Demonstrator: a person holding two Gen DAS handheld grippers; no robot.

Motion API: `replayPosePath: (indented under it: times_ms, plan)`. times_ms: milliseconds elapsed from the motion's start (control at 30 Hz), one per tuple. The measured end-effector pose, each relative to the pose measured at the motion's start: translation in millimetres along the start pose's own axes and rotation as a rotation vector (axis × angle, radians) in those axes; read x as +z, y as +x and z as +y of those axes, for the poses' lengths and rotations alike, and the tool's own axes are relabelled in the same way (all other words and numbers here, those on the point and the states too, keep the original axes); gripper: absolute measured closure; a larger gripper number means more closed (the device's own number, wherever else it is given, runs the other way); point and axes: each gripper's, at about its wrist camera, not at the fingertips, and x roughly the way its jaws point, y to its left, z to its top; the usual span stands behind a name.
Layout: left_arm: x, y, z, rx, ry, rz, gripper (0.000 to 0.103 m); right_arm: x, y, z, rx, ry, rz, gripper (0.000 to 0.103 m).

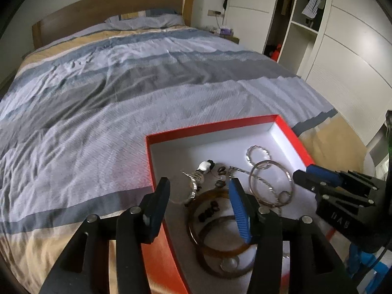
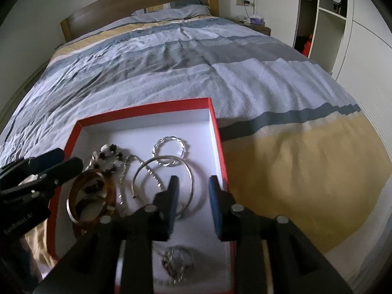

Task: Organize jewelry
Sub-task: 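Withdraw both open tools from the red box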

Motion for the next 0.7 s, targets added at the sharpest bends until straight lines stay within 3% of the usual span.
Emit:
replayPosePath:
  times_ms: [200,267,433,600,700]
  plan:
    - [-4,-40,-10,0.002,0.001,-0.042,0.043,-9,-38,4,0.026,0.008,-0.037,0.071]
    - [-7,-53,-14,0.0,0.0,-0.057,0.037,-12,-50,7,0.031,0.005,-0.046,0.062]
    - [-16,-89,-22,0.016,0.004,-0.097,0.032,-20,-81,16,0.045,-0.007,-0.066,0.06]
    - [-31,-130,-23,0.07,0.001,-0.146,0.027,-31,-113,30,0.069,-0.029,-0.097,0.059]
    - [-39,-151,-18,0.106,-0.013,-0.164,0.023,-37,-131,41,0.083,-0.05,-0.115,0.054]
